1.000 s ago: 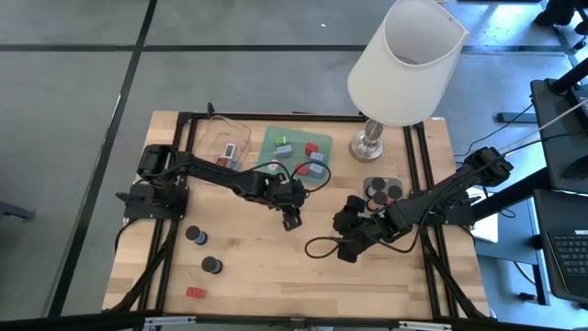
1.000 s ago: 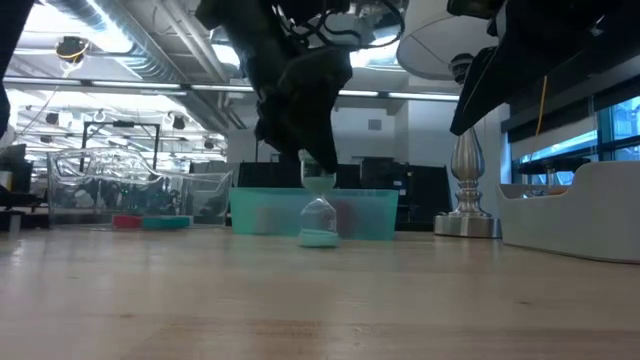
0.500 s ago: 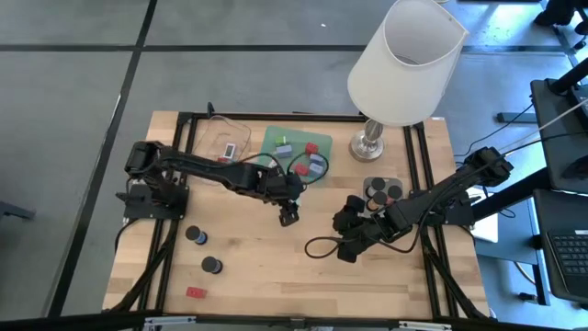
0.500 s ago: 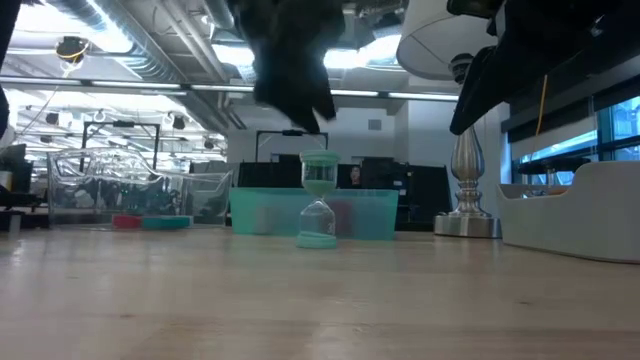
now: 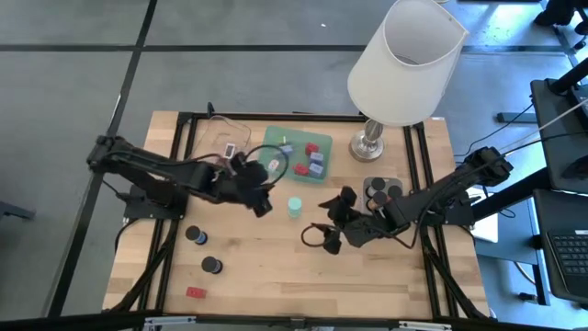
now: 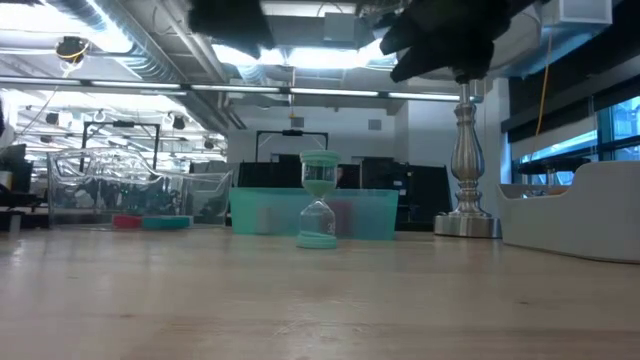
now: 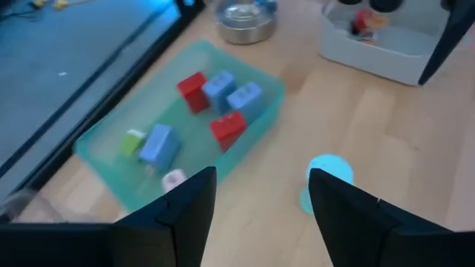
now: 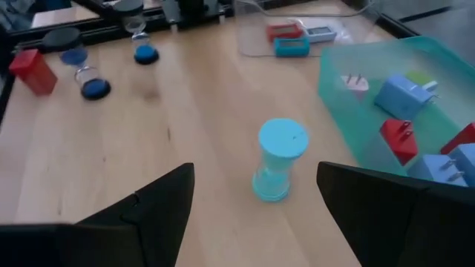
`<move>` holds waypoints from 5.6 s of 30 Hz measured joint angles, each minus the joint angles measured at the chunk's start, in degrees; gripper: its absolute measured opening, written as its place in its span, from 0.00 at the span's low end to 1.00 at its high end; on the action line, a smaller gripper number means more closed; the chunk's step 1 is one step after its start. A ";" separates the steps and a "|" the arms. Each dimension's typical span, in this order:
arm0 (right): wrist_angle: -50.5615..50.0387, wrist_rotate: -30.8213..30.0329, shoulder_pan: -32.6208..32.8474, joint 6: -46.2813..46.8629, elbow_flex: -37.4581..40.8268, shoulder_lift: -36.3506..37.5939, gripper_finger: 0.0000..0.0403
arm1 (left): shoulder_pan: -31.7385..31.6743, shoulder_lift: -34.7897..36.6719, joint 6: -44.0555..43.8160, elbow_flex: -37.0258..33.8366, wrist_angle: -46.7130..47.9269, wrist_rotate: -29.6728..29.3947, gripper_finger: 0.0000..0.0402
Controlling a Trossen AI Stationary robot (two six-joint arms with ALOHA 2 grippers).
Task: Pick & Place Office items
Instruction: Put the light blue hourglass into the gray bin
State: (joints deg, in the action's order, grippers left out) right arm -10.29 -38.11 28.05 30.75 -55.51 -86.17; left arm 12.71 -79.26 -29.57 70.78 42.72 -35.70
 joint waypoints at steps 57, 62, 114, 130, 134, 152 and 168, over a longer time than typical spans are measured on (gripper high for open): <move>23.94 26.99 -20.12 -22.44 0.01 -17.01 0.87 | 9.00 7.41 -16.17 -21.55 -0.65 -15.23 0.53; 23.92 26.27 -20.76 -22.45 0.00 -17.86 0.87 | 9.00 7.41 -16.15 -21.55 -0.63 -15.21 0.53; -37.22 -10.61 6.04 35.79 0.02 16.62 0.52 | 9.05 7.39 -18.90 -23.60 -1.09 -13.59 0.53; -75.26 -5.99 22.67 87.35 0.02 9.80 0.51 | 9.05 7.39 -19.23 -23.60 -1.16 -13.49 0.53; -78.40 -0.88 24.28 91.40 0.08 7.03 0.51 | 9.05 7.39 -19.17 -23.60 -1.17 -13.50 0.53; -72.60 0.96 26.69 103.84 12.02 3.63 0.51 | 9.05 7.39 -19.19 -23.60 -1.35 -13.93 0.53; -70.86 -1.53 25.33 103.40 12.68 3.37 0.54 | 9.05 7.39 -19.18 -23.60 -1.36 -13.79 0.53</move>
State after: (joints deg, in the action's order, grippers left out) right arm -81.15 -39.64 53.39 134.15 -42.83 -82.81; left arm 21.76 -71.88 -48.74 47.18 41.36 -49.50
